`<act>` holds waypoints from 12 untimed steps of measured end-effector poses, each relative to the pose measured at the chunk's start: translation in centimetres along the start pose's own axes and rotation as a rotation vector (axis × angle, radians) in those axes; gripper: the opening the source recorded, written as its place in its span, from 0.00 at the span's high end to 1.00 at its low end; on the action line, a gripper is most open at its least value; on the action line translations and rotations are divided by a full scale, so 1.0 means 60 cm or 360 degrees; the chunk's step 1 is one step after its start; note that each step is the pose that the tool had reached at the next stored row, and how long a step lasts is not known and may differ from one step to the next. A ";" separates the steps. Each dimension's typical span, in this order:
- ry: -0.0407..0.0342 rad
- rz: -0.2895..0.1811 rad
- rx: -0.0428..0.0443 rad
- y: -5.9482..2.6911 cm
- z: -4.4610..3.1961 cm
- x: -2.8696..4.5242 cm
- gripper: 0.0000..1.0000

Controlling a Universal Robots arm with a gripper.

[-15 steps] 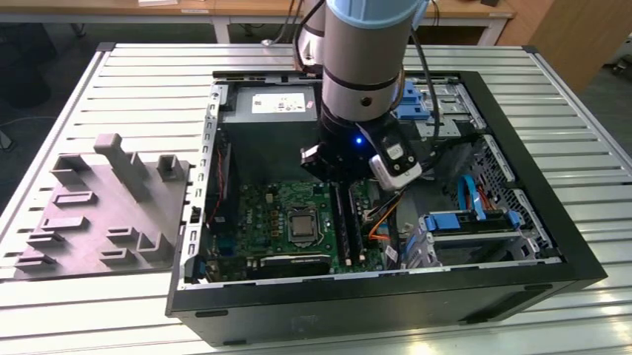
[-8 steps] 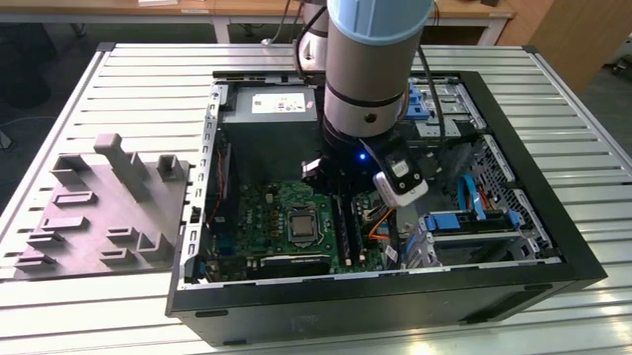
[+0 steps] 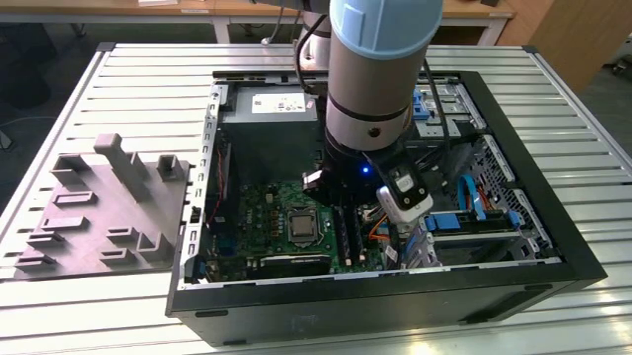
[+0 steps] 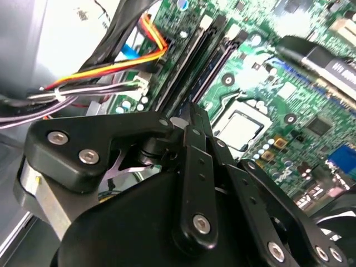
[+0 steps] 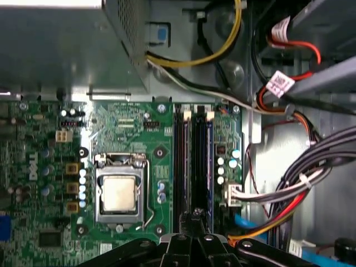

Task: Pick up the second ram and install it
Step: 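Press down the second ram until it locks into place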

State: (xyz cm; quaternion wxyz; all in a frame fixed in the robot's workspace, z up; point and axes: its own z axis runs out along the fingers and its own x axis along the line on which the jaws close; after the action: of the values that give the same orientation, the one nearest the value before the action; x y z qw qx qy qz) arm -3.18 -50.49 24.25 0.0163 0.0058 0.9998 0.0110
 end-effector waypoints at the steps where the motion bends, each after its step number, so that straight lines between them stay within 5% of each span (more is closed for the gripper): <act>1: 0.0000 0.0000 0.0000 -0.002 0.000 0.000 0.90; 12: 0.0000 0.0000 0.0000 -0.033 -0.001 0.000 0.90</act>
State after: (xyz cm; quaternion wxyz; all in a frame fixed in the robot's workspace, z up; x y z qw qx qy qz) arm -3.18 -52.46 24.25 0.0163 0.0058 0.9998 0.0110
